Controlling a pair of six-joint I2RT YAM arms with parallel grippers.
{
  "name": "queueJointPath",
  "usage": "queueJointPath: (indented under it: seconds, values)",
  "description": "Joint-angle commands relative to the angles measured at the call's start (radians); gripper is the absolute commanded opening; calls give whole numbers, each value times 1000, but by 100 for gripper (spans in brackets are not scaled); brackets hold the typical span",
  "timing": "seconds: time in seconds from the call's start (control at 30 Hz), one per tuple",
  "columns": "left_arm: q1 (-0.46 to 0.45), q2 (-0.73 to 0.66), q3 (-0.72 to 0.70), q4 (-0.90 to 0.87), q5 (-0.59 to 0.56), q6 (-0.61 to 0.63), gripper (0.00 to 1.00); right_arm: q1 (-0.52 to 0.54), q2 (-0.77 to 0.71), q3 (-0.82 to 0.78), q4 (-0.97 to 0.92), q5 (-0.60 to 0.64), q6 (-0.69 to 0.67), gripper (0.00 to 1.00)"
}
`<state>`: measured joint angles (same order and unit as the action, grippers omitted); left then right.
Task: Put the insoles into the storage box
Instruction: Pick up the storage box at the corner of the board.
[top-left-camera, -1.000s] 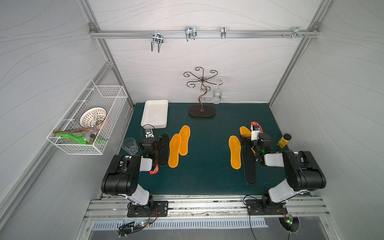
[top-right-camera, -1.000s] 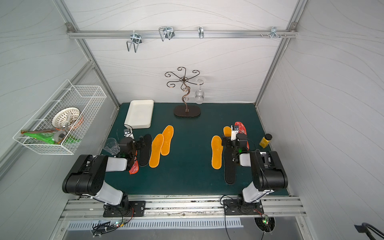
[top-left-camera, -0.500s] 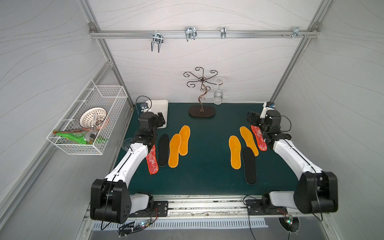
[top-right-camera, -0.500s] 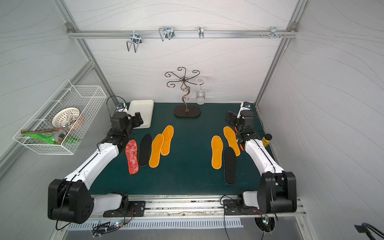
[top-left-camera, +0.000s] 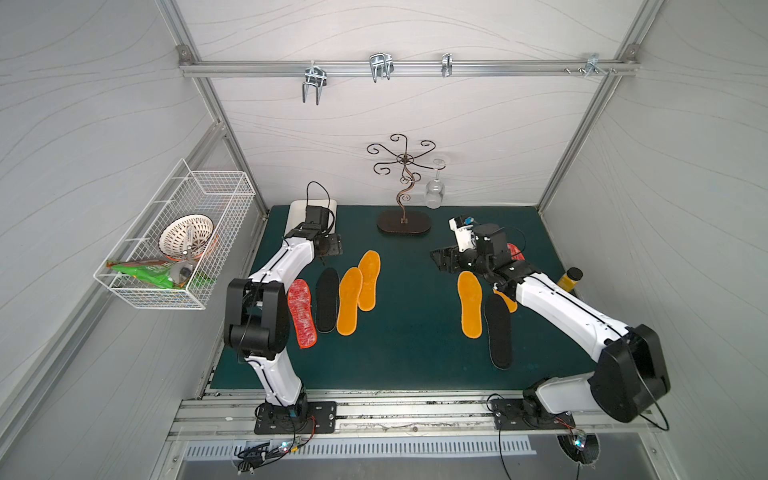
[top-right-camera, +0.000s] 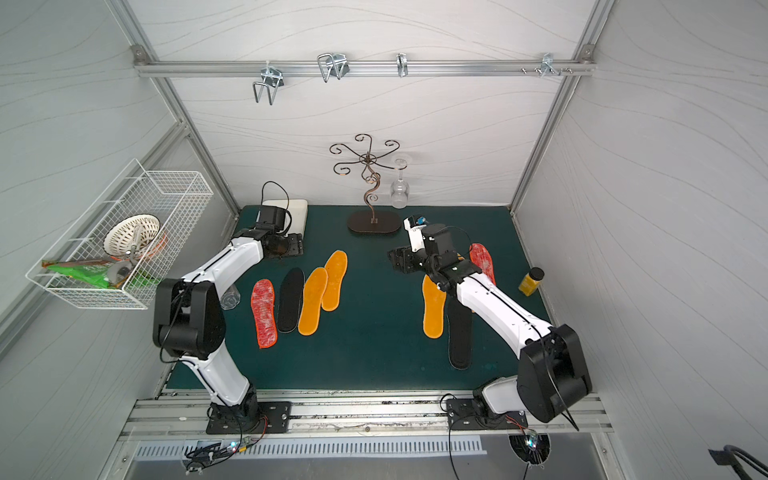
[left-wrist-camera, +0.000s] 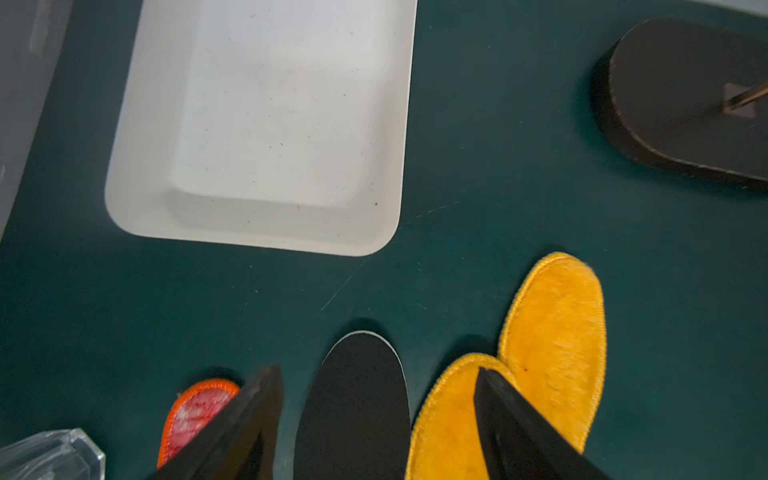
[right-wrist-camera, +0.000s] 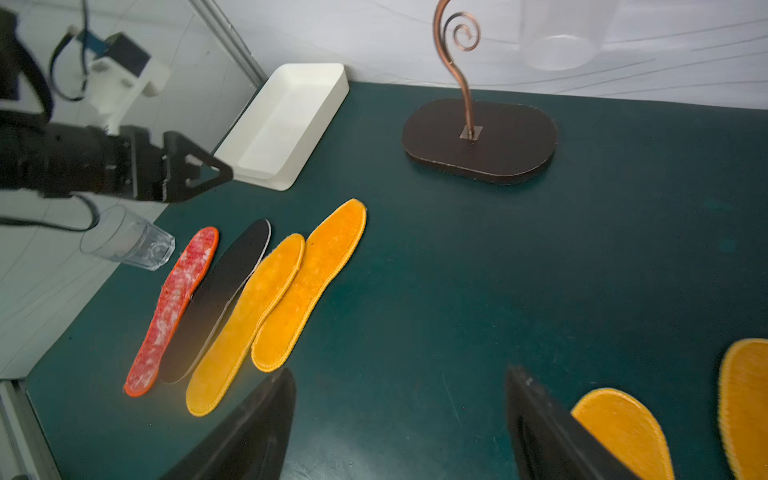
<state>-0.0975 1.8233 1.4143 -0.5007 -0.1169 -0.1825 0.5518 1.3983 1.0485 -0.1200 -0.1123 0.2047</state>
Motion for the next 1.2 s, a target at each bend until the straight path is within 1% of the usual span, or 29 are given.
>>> queueJointPath:
  seconds: [0.0, 0.1, 0.17, 0.33, 0.4, 0.5, 0.53, 0.67, 0.7, 0.77, 0.83, 0.97, 1.1, 1.17]
  values:
    - [14, 87, 147, -61, 15, 36, 77, 65, 15, 17, -55, 5, -25, 82]
    - [24, 180, 237, -101, 16, 45, 73, 111, 37, 4, -40, 57, -39, 82]
    - [24, 225, 271, -99, 4, 56, 68, 115, 63, 11, -36, 64, -53, 81]
    - [24, 316, 342, -84, -4, 67, 67, 115, 100, 15, -13, 88, -61, 80]
    - [24, 360, 392, -97, -8, 75, 64, 115, 103, 3, 9, 80, -55, 80]
    - [23, 417, 474, -122, -7, 85, 63, 115, 107, -17, 36, 68, -54, 80]
    - [22, 432, 494, -124, -5, 89, 61, 115, 111, -20, 41, 68, -54, 80]
    - [22, 486, 553, -139, -13, 96, 48, 115, 123, -29, 52, 78, -60, 80]
    - [21, 495, 560, -142, -15, 98, 47, 115, 128, -30, 52, 80, -59, 80]
    - [18, 511, 569, -142, -23, 103, 38, 115, 135, -28, 46, 83, -60, 80]
    - [15, 525, 590, -156, -30, 108, 34, 115, 142, -29, 49, 83, -58, 80]
    - [7, 550, 626, -180, -37, 120, 34, 115, 154, -23, 47, 76, -55, 80]
    - [6, 574, 660, -237, -16, 102, 39, 115, 159, -22, 42, 82, -55, 80]
    - [5, 581, 664, -269, -14, 87, 38, 115, 160, -24, 40, 88, -58, 80]
